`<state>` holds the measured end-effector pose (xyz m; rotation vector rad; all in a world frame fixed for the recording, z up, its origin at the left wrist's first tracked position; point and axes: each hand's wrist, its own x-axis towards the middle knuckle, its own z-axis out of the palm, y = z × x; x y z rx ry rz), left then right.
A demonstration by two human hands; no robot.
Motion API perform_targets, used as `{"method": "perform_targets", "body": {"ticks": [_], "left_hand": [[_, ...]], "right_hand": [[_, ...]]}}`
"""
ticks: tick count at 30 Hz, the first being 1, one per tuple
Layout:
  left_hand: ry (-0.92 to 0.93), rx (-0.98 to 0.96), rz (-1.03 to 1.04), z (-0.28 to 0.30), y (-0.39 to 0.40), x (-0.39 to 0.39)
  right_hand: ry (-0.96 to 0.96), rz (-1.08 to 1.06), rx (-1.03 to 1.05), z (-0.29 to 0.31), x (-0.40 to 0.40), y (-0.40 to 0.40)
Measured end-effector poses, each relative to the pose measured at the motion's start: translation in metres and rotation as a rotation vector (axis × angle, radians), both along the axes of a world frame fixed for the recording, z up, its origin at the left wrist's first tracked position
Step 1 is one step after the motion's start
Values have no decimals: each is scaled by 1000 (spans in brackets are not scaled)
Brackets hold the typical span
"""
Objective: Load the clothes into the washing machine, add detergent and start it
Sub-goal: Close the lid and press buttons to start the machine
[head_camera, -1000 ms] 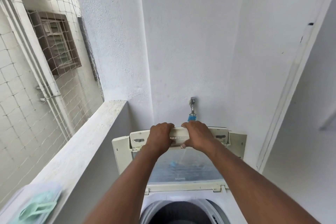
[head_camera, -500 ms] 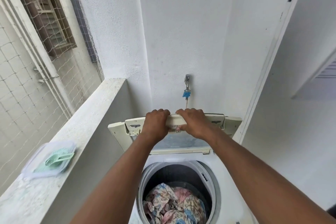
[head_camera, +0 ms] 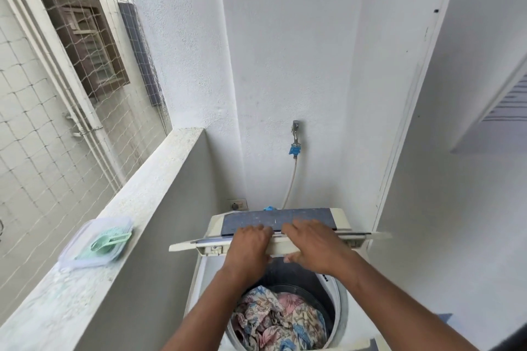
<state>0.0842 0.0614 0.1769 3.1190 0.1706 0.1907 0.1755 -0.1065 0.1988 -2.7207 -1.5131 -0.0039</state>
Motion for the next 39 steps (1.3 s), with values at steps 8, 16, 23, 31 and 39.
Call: {"method": "perform_targets", "body": {"ticks": [8, 16, 23, 31, 39], "left_hand": [[159, -184, 72, -47, -30, -52], [151, -342, 22, -90, -40, -85], [162, -432, 31, -135, -46, -101], [166, -418, 29, -168, -49, -107], [135, -457, 42, -190, -52, -110]], "right_hand": [[235, -18, -13, -63, -48, -26], [313, -69, 34, -114, -79, -39], [288, -75, -28, -153, -91, -45], [258, -75, -92, -179, -100, -48], [315, -108, -94, -195, -100, -47]]}}
